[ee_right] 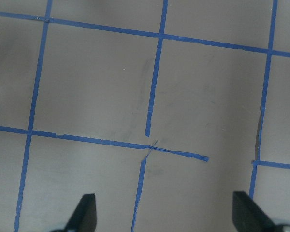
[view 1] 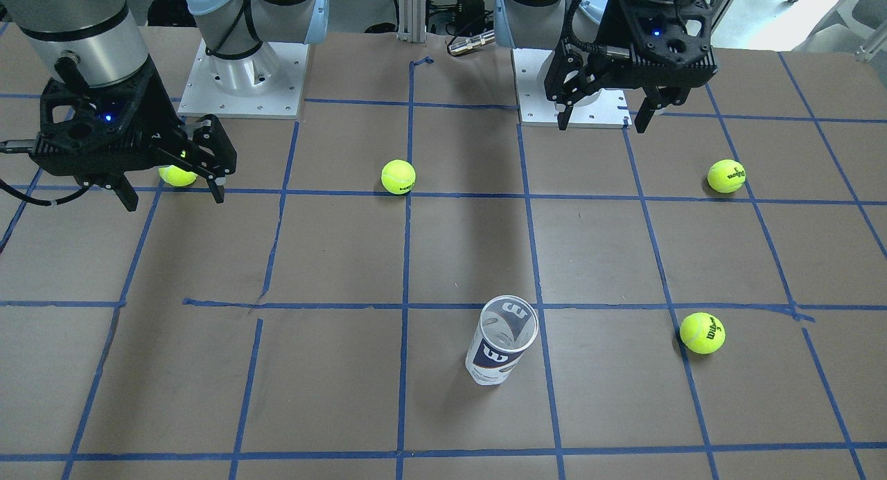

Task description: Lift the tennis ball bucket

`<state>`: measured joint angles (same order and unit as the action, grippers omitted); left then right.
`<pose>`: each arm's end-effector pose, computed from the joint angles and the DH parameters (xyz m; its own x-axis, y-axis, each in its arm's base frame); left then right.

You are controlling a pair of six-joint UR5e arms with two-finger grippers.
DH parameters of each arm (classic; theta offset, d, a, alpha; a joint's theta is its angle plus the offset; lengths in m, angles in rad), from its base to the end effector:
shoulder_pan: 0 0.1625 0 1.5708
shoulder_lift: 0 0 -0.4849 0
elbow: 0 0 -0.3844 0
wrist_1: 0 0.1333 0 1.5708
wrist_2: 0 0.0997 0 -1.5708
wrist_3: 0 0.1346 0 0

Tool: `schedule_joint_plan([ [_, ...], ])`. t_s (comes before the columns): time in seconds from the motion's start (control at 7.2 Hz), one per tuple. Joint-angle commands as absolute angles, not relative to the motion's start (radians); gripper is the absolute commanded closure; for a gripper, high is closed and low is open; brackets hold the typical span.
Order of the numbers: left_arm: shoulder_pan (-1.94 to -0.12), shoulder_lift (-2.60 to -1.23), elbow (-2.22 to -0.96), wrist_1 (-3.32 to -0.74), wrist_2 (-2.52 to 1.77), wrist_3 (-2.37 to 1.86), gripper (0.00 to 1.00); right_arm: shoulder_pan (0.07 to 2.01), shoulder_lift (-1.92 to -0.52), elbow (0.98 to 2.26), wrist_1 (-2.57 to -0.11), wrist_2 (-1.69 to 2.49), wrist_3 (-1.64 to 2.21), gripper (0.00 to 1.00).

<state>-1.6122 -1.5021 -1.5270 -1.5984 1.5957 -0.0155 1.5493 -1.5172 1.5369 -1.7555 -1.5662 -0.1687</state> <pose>-0.1489 -0.4537 0.5638 -0.9994 0.0238 -0.0235 0.0258 0.9960 -0.0852 0.1225 -0.5335 0.5227 -0.9891 -0.1451 0.0231 -0.1470 0.9757 -0.1627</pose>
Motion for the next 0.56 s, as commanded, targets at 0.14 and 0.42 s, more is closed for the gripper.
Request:
schedule_joint_plan([
  [0.14,-1.612,-1.502,-1.529,-1.595,1.598,-0.003,0.00,1.549,-1.514,1.537,-1.752,-1.566,-0.167,0.00],
  [0.42,-1.612,-1.502,-1.531,-1.594,1.598,-0.015,0.00,1.549,-1.514,1.537,-1.752,-1.566,-0.169,0.00],
])
